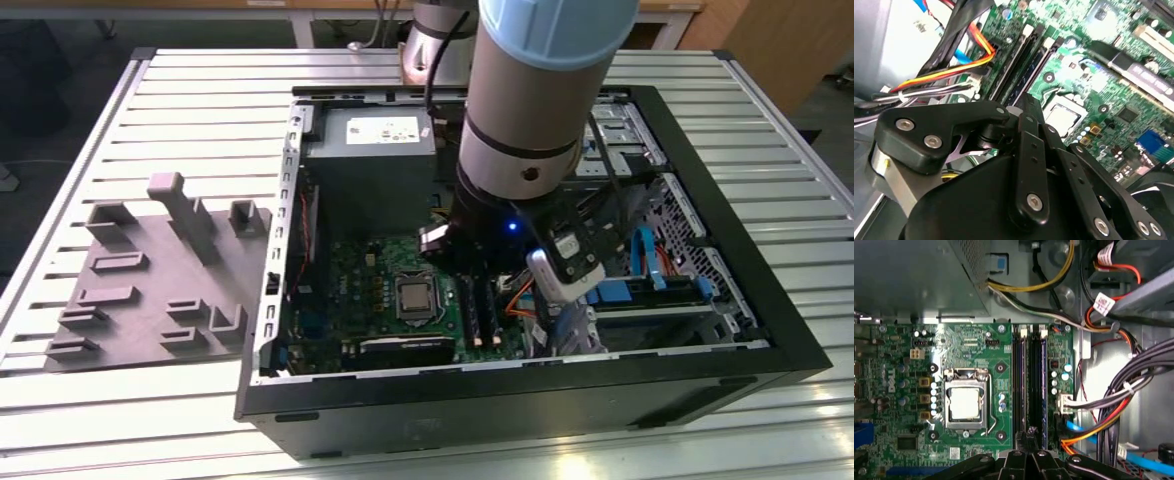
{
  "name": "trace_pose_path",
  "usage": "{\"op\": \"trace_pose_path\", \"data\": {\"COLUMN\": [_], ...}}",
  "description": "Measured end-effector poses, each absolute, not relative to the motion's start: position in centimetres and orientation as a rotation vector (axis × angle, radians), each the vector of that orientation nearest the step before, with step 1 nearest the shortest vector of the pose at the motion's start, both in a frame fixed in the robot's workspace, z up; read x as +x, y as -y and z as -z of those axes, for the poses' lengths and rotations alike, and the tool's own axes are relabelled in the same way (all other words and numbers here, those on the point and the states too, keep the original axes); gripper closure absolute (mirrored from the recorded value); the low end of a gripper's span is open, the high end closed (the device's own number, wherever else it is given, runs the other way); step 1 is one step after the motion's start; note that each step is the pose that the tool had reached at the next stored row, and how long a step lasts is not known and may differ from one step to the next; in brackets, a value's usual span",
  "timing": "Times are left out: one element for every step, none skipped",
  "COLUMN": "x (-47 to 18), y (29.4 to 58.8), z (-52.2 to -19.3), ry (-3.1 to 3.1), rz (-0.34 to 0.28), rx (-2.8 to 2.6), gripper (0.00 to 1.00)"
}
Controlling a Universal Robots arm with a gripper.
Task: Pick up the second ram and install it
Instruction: 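Press down the second ram until it locks into place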
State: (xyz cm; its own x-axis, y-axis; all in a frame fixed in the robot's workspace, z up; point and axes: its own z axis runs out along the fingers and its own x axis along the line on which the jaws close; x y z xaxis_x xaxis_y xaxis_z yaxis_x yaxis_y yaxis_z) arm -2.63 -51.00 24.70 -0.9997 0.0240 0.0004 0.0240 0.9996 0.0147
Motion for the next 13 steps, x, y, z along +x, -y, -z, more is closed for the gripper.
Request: {"op": "trace_pose_path", "data": {"x": [-2.63, -2.63, -2.63, -2.63, -2.63, -2.62, -2.62, -2.62, -2.63, -2.63, -2.63, -2.63, -2.63], "y": [50.61, 50.26, 50.10, 49.95, 49.84, 49.77, 49.75, 49.75, 49.75, 49.74, 49.73, 49.73, 49.72], "z": [-24.69, -24.69, -24.69, -24.69, -24.69, -24.69, -24.69, -24.69, -24.69, -24.69, -24.69, -24.69, -24.69], "ry": [3.141, 3.141, 3.141, 3.141, 3.141, 3.141, 3.141, 3.141, 3.141, 3.141, 3.141, 3.141, 3.141], "rz": [0.023, 0.023, 0.023, 0.023, 0.023, 0.023, 0.023, 0.023, 0.023, 0.023, 0.023, 0.023, 0.023], "rx": [-0.038, -0.038, -0.038, -0.038, -0.038, -0.038, -0.038, -0.038, -0.038, -0.038, -0.038, -0.038, -0.038], "gripper": [0.89, 0.89, 0.89, 0.89, 0.89, 0.89, 0.89, 0.89, 0.89, 0.89, 0.89, 0.89, 0.89]}}
